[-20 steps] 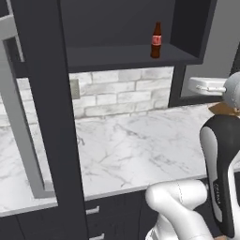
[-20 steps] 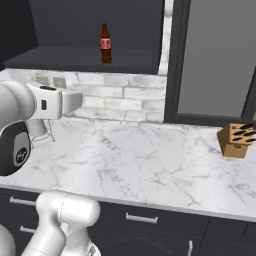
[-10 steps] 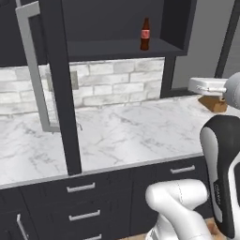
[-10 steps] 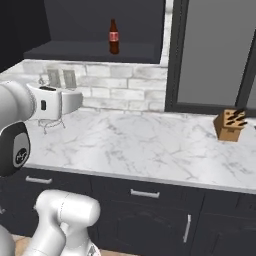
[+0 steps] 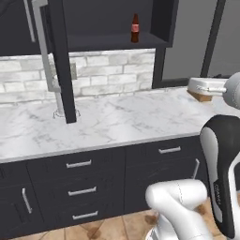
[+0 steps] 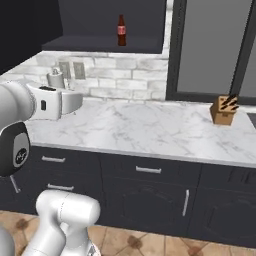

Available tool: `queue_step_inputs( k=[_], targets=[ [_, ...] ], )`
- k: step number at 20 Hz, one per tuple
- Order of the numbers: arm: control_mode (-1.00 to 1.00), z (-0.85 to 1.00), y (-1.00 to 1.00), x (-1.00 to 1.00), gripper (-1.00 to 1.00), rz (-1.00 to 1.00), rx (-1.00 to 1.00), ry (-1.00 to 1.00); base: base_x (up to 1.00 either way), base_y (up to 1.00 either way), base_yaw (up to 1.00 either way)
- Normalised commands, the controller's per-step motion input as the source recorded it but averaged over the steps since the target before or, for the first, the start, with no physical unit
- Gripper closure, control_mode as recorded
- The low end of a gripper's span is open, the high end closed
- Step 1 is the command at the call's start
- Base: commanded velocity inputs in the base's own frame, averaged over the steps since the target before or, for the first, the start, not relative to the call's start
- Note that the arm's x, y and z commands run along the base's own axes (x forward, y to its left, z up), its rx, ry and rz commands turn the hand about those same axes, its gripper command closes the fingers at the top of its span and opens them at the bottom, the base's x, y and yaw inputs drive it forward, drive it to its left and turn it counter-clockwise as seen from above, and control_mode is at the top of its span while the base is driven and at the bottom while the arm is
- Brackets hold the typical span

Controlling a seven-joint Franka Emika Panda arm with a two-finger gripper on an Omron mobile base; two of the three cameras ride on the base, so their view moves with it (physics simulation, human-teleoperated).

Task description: Sort all alcoholic drinks to one cabinet, and non-alcoholic drinks to the other.

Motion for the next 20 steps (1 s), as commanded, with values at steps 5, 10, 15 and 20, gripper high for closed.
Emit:
queue_step_inputs(
  k=[5,10,15,20],
  targets=[
    [1.00,0.00,0.00,0.00,-1.00,0.00,0.00,0.00,-0.63,0.01,0.00],
    [1.00,0.00,0.00,0.00,-1.00,0.00,0.00,0.00,-0.59,0.05,0.00],
    [1.00,0.00,0.00,0.00,-1.00,0.00,0.00,0.00,-0.40,0.28,0.00],
    [1.00,0.00,0.00,0.00,-1.00,0.00,0.00,0.00,-0.15,0.50,0.00]
  ],
)
